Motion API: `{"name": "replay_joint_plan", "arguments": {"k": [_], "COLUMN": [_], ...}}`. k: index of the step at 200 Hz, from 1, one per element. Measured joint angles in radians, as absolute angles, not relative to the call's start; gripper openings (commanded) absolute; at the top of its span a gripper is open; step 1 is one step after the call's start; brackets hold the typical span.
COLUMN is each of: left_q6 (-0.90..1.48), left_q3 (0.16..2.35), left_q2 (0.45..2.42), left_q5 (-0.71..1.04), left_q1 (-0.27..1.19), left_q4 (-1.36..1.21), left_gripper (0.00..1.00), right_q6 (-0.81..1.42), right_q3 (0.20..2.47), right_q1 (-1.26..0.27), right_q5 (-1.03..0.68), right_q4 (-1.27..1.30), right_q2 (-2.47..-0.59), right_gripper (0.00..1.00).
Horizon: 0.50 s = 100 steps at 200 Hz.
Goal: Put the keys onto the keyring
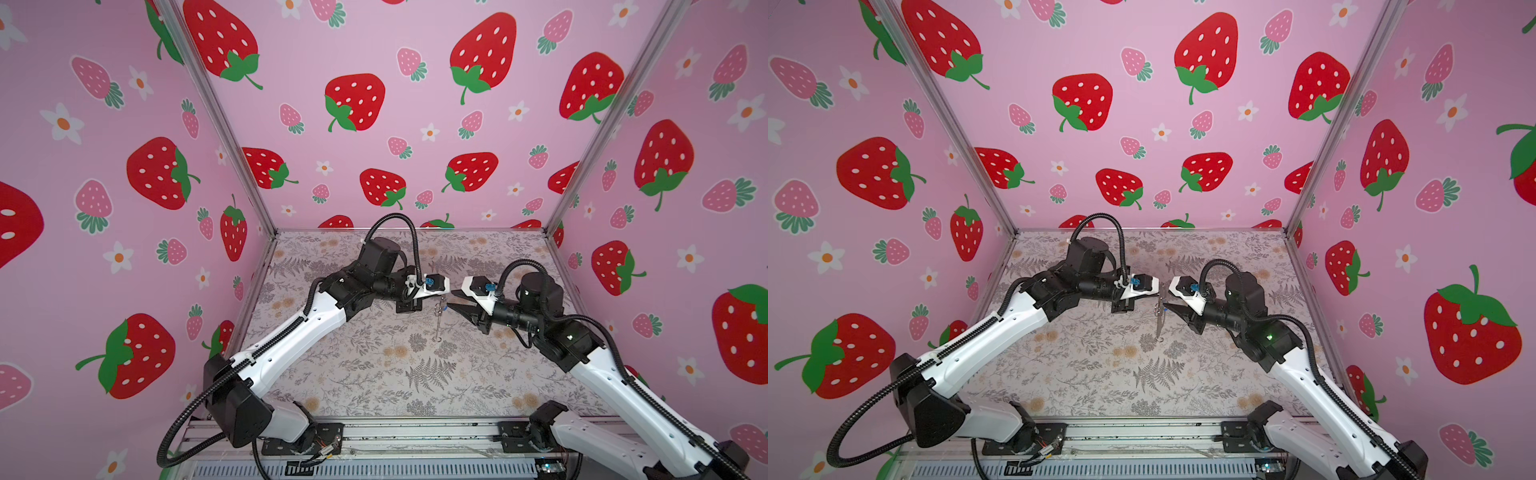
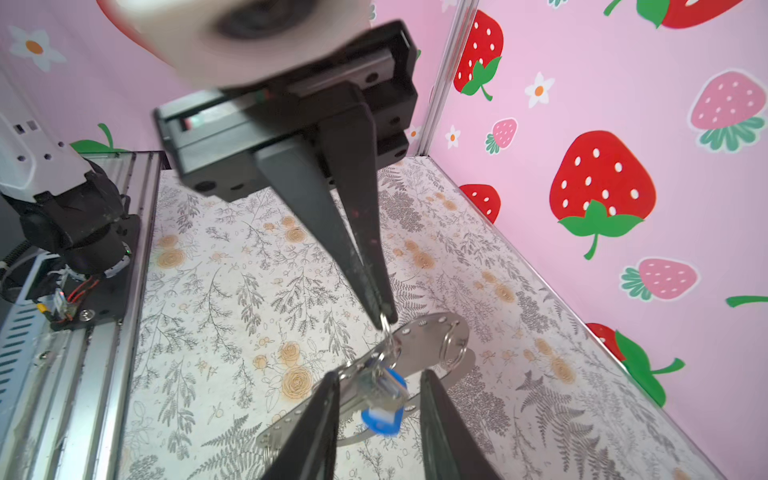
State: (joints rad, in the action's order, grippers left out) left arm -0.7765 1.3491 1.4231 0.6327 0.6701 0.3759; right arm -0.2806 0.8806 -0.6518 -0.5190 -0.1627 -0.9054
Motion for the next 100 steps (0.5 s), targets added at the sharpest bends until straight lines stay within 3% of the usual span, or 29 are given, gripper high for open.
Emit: {"name": "replay_joint_plan", "arguments": {"k": [100], "left_q6": [-0.405], "left_q3": [1.182], "left_q2": [1.383], "left_q5": [0.783], "left_q1": [0.645], "left_q4": [-0.017], "left_gripper": [0.00], "right_q6": [-0.268], "right_q3": [0.867], "right_q1": [-0.652], "right_q5": [-0.501], "right_q4": [-0.098], "right_q2": [-0.888], "right_gripper": [0.32]}}
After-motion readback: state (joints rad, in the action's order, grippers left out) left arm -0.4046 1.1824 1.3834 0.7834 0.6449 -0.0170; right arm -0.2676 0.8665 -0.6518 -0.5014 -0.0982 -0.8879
